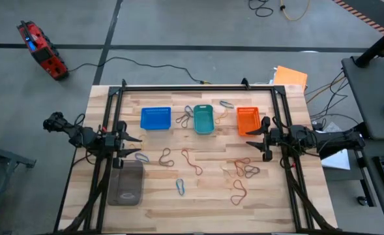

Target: Sort rubber bands into baskets

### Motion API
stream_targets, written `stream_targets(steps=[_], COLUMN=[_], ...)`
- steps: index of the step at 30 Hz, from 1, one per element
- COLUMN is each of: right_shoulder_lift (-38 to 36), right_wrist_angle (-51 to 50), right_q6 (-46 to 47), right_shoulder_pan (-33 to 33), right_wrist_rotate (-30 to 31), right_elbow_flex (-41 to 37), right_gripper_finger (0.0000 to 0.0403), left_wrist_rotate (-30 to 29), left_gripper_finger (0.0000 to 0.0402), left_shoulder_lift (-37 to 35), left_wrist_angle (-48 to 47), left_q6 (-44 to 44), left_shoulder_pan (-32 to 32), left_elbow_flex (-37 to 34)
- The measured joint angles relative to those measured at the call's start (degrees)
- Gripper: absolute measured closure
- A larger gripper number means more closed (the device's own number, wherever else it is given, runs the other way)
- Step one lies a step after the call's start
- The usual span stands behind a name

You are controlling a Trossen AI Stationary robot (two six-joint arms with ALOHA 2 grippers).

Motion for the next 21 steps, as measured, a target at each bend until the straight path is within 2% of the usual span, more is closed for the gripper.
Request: stream_targets(steps=[3, 8, 11, 16, 21], right_shoulder_lift=[0.0, 0.0, 0.0, 0.0, 0.0], right_wrist_angle=[0.0, 0.0, 0.1, 0.5, 2.3], right_q6=[0.0, 0.0, 0.0, 0.5, 12.4], right_shoulder_pan=[0.0, 0.0, 0.0, 0.0, -0.3], right_wrist_rotate=[0.0, 0.0, 0.0, 0.0, 0.2], right_elbow_flex=[0.0, 0.0, 0.0, 0.0, 0.4], right_gripper_finger=[0.0225, 0.0225, 0.0225, 0.0225, 0.0225], left_wrist_rotate=[0.2, 0.6, 0.6, 0.6, 0.6], left_gripper_finger=[0.0269, 0.0269, 0.0269, 0.0269, 0.0269], left_shoulder_lift=[0.2, 1.0, 0.9, 0.9, 1.0], left_wrist_angle=[4.2, 18.7, 24.1, 26.6, 26.6], left_q6=[-1.4, -12.8, -13.4, -11.6, -11.5], left_shoulder_pan=[0.0, 0.0, 0.0, 0.0, 0.0], left_elbow_flex=[0.0, 0.0, 0.0, 0.0, 0.0])
